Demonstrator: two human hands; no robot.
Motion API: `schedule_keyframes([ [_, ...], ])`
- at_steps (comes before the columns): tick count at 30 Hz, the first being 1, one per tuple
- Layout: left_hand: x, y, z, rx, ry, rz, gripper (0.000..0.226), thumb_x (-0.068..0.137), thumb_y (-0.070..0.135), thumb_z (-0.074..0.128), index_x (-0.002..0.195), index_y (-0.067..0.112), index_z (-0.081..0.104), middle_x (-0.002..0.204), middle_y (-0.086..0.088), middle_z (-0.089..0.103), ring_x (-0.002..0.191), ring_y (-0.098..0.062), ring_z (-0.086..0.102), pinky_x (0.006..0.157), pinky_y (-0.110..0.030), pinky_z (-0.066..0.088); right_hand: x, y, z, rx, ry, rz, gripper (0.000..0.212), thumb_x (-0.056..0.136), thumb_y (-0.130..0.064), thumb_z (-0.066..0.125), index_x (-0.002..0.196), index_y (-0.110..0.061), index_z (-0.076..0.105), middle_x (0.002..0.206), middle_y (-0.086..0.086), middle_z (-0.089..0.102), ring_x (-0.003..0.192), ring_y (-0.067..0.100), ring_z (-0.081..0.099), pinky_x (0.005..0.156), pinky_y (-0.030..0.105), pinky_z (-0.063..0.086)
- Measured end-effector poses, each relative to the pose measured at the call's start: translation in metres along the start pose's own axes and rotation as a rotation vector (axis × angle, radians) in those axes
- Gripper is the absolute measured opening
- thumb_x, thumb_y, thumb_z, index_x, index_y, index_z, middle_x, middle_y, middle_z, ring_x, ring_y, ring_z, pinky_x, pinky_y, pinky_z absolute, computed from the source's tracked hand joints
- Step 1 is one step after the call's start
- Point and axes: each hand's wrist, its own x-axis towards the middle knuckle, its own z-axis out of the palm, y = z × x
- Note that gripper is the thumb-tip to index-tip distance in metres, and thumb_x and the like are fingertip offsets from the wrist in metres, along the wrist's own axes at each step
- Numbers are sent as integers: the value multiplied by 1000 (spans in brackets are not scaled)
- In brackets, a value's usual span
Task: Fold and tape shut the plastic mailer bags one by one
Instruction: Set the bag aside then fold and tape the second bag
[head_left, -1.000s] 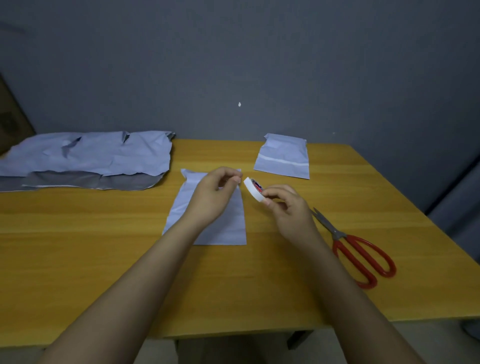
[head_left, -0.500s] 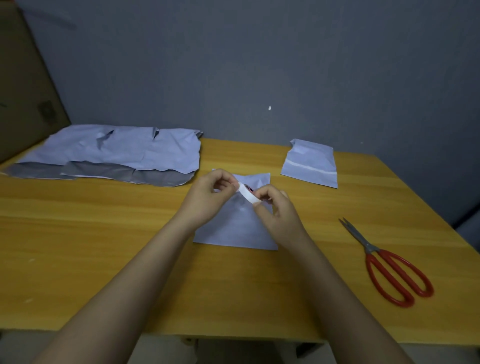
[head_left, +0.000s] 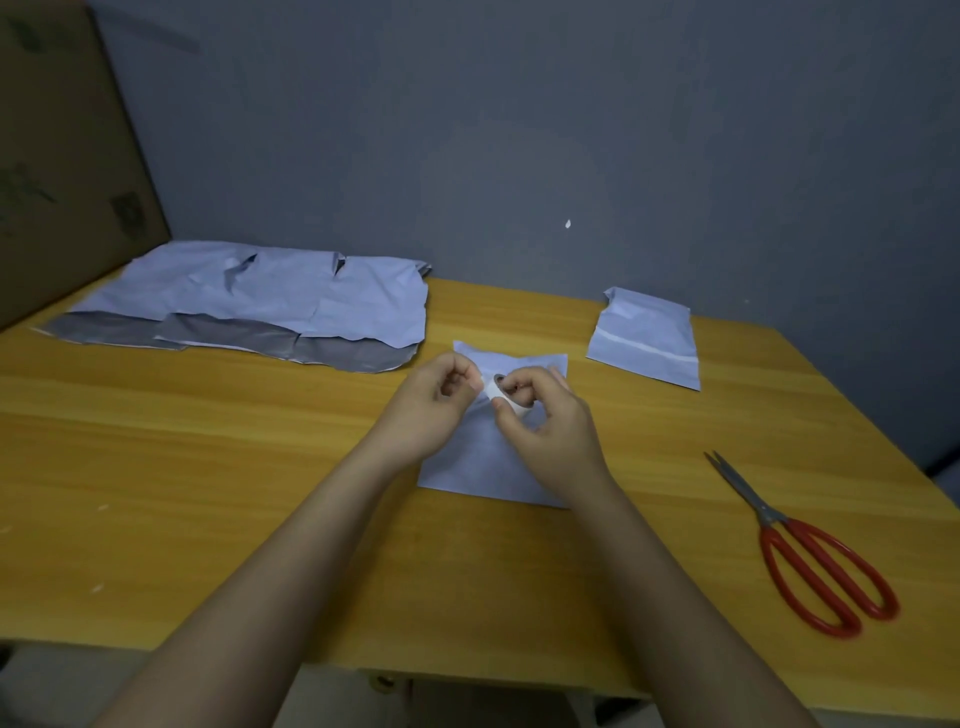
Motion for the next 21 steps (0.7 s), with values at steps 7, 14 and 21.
schedule_keyframes([
  [7, 0, -6, 3, 38, 7, 41, 21, 94, 5, 52, 79, 19, 52, 77, 10, 52, 66, 9, 47, 64, -8, 36, 1, 1, 8, -112, 31, 66, 11, 80, -33, 58, 89, -27, 59, 70, -13, 53, 76, 1, 55, 94, 30, 28],
  [14, 0, -14, 6, 51, 19, 39, 22, 94, 7, 52, 78, 22, 51, 80, 9, 51, 70, 7, 47, 67, -9, 36, 2, 1, 10, -105, 10, 153, 16, 85, -25, 66, 86, -34, 52, 60, -12, 53, 76, 5, 57, 84, 22, 23],
  [21, -3, -14, 9, 31, 7, 35, 18, 94, 4, 52, 80, 15, 53, 77, 9, 51, 68, 9, 47, 68, -7, 37, 1, 7, 10, -124, -21, 190, 14, 88, -29, 64, 87, -36, 52, 69, -5, 64, 79, 2, 56, 80, 28, 22],
])
